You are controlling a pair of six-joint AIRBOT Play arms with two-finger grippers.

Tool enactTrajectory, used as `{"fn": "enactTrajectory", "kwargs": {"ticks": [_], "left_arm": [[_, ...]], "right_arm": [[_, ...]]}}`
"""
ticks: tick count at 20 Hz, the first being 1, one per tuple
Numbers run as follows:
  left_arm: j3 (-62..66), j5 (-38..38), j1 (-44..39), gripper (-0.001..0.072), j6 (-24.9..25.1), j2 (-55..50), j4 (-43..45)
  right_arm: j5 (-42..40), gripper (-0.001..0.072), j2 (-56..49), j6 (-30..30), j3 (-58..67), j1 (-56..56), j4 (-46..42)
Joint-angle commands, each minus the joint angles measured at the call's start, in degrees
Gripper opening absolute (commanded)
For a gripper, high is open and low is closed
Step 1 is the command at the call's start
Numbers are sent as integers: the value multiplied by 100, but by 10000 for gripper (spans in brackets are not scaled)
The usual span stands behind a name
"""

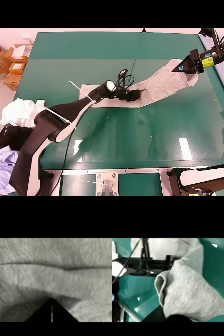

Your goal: Fold the shirts.

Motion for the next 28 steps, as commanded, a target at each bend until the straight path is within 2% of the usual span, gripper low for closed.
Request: {"fn": "enactTrajectory", "kwargs": {"ticks": [1, 3, 6, 11, 13, 15, 19, 20, 21, 22, 25, 28], "left_arm": [[205, -229, -87, 24, -149, -181, -90], [286, -1003, 122, 25, -140, -114, -46], [592, -2653, 800, 24, -55, 203, 420], [1143, -5143, 2166, 25, -341, 1058, 2575], [1143, -5665, 2697, 24, -337, 1423, 3086], [1143, -5921, 3139, 25, -315, 1650, 3198], [1137, -5956, 3674, 25, -291, 1779, 3200], [1115, -5963, 3740, 25, -267, 1779, 3200], [1113, -6028, 3751, 25, -177, 1779, 3213], [1113, -6096, 3748, 24, -92, 1779, 3209], [1113, -6175, 3748, 25, 11, 1779, 3209], [1113, -6231, 3748, 25, 74, 1779, 3209]], "right_arm": [[24, 9, 168, 310, 22, 306, 4], [24, 9, 168, 385, 22, 363, 2], [-2, 9, 168, 601, 22, 435, 131], [-673, 9, 166, 1060, -48, 1318, 232], [-1491, 9, 133, 1226, -275, 2009, 227], [-2564, 10, 22, 1270, -662, 2787, 225], [-5480, 10, -804, 1460, -1259, 4369, 254], [-6236, 68, -1137, 1456, -1257, 4756, 308], [-6682, 353, -1410, 1427, -1250, 5051, 341], [-6795, 546, -1613, 1373, -1250, 5233, 337], [-6002, 546, -1593, 1373, -1250, 4946, 66], [-4850, 546, -1191, 1373, -1252, 3842, -149]]}}
